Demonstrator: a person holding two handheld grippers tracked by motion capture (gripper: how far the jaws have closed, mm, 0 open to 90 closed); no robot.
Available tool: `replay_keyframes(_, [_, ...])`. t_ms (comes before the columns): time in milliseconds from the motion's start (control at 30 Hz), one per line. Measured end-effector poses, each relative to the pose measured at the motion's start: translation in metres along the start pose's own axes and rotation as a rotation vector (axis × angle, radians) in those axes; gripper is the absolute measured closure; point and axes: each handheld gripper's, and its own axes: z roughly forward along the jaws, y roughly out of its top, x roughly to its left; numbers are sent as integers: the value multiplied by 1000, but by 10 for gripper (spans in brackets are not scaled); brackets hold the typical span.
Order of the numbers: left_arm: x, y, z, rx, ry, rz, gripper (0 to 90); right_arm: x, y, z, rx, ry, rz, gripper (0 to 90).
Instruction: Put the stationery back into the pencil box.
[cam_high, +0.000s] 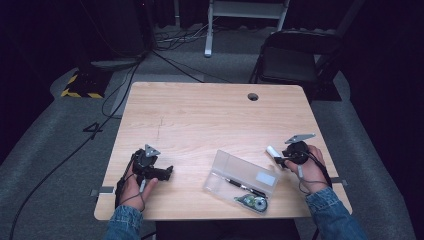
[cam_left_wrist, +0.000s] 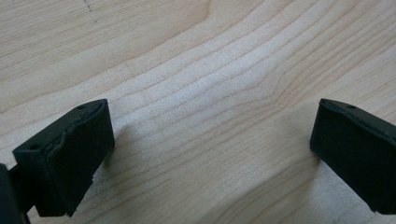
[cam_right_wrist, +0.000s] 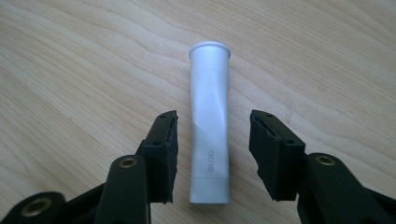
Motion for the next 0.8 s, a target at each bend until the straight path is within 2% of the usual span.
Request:
replay_keyframes(233, [0, 0, 0, 0, 0, 1, 1, -1, -3, 6, 31, 1, -1, 559])
replay_keyframes(567, [0, 0, 0, 0, 0, 1, 1, -2, -4, 8, 60, 17, -6, 706])
replay_keyframes(800, [0, 0, 0, 0, -1, -2, 1, -2, -4, 8, 63, 21, -3, 714])
